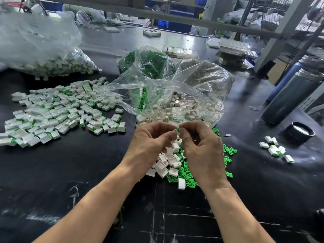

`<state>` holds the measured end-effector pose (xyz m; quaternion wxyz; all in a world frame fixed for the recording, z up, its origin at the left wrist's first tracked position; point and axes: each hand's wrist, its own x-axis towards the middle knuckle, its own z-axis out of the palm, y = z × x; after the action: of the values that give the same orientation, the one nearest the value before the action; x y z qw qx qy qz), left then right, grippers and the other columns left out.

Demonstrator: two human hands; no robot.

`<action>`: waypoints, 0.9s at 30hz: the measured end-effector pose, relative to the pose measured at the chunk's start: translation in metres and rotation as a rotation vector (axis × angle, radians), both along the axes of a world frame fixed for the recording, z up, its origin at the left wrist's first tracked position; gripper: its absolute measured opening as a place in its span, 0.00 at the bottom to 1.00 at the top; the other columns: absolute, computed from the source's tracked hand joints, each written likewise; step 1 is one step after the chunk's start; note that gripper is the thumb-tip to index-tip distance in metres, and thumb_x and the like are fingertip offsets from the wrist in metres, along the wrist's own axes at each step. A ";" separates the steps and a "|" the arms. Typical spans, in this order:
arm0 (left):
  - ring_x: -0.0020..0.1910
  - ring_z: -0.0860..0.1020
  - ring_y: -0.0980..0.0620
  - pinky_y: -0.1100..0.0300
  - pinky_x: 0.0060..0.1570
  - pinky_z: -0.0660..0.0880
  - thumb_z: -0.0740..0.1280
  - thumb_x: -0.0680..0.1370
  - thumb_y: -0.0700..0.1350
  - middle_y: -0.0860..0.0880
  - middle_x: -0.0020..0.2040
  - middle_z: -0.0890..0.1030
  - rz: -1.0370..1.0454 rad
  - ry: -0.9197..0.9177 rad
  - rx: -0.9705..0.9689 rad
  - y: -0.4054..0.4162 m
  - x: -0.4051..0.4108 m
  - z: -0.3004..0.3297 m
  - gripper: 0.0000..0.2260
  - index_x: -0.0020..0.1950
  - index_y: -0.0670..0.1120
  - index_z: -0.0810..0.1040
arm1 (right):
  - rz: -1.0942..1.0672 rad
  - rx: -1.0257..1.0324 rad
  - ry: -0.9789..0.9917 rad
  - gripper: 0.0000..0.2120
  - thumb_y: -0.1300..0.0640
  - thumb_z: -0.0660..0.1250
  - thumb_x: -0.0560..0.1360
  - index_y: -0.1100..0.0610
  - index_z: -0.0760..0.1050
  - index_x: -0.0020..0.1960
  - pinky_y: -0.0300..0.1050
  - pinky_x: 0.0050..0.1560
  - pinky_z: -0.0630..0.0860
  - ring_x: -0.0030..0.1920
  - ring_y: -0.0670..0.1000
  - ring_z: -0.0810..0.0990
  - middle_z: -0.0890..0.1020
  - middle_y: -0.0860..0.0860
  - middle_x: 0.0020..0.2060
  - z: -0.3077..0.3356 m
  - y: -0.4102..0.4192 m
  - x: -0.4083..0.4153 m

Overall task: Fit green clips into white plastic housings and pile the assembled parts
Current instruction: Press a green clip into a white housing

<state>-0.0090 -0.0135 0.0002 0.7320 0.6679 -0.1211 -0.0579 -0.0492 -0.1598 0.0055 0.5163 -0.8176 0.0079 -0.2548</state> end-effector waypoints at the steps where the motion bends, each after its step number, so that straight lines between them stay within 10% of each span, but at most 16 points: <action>1: 0.35 0.79 0.56 0.63 0.35 0.76 0.74 0.77 0.39 0.48 0.39 0.85 0.001 -0.004 0.006 0.001 0.000 0.000 0.04 0.51 0.43 0.86 | 0.016 0.005 0.007 0.05 0.58 0.71 0.80 0.49 0.82 0.50 0.40 0.37 0.78 0.38 0.45 0.82 0.83 0.41 0.37 0.000 -0.001 0.000; 11: 0.34 0.78 0.57 0.63 0.36 0.77 0.74 0.77 0.38 0.49 0.39 0.85 0.003 -0.018 0.067 0.004 0.000 0.002 0.04 0.51 0.44 0.86 | 0.089 -0.114 0.020 0.06 0.60 0.72 0.79 0.49 0.83 0.50 0.36 0.38 0.74 0.38 0.44 0.80 0.82 0.40 0.37 -0.002 -0.011 0.003; 17: 0.35 0.78 0.54 0.61 0.36 0.78 0.72 0.78 0.36 0.46 0.40 0.85 -0.012 -0.038 0.004 0.004 0.003 0.004 0.04 0.52 0.41 0.85 | 0.163 0.479 0.114 0.04 0.64 0.71 0.79 0.57 0.82 0.52 0.41 0.32 0.79 0.32 0.49 0.81 0.84 0.53 0.34 0.002 -0.002 0.001; 27: 0.38 0.79 0.54 0.60 0.38 0.78 0.73 0.78 0.36 0.45 0.43 0.85 -0.018 -0.046 -0.045 0.005 0.003 0.006 0.05 0.52 0.43 0.85 | 0.168 0.399 0.107 0.02 0.64 0.71 0.79 0.60 0.82 0.50 0.41 0.32 0.79 0.31 0.51 0.81 0.85 0.56 0.35 0.006 0.000 -0.001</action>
<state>-0.0059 -0.0087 0.0064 0.7433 0.6513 -0.1455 -0.0464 -0.0505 -0.1596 0.0114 0.6861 -0.7094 0.0176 -0.1605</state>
